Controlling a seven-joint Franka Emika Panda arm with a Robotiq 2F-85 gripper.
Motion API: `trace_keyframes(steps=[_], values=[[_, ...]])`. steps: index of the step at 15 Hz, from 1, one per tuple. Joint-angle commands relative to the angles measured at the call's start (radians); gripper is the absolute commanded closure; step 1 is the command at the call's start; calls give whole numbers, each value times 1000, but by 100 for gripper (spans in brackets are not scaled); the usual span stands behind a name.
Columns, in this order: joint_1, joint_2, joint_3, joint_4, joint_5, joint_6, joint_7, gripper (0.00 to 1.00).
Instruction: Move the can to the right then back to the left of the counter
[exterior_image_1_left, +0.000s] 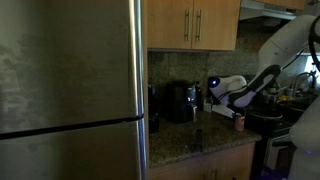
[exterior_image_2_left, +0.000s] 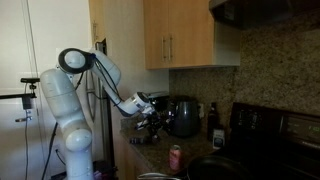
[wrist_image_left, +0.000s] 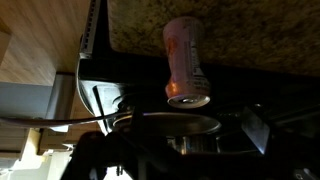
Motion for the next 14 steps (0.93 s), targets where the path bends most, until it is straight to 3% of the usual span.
trace_keyframes(steps=[1,4,8,12,14], values=[[-2,-7,4,-5,3,0,-3,0],[-3,4,7,5,14,-20,19,0],[-13,0,-12,58,181,-38,116,0],[-33,13,-8,103,260,-45,261,0],[-29,-7,-3,79,225,-29,217,0]])
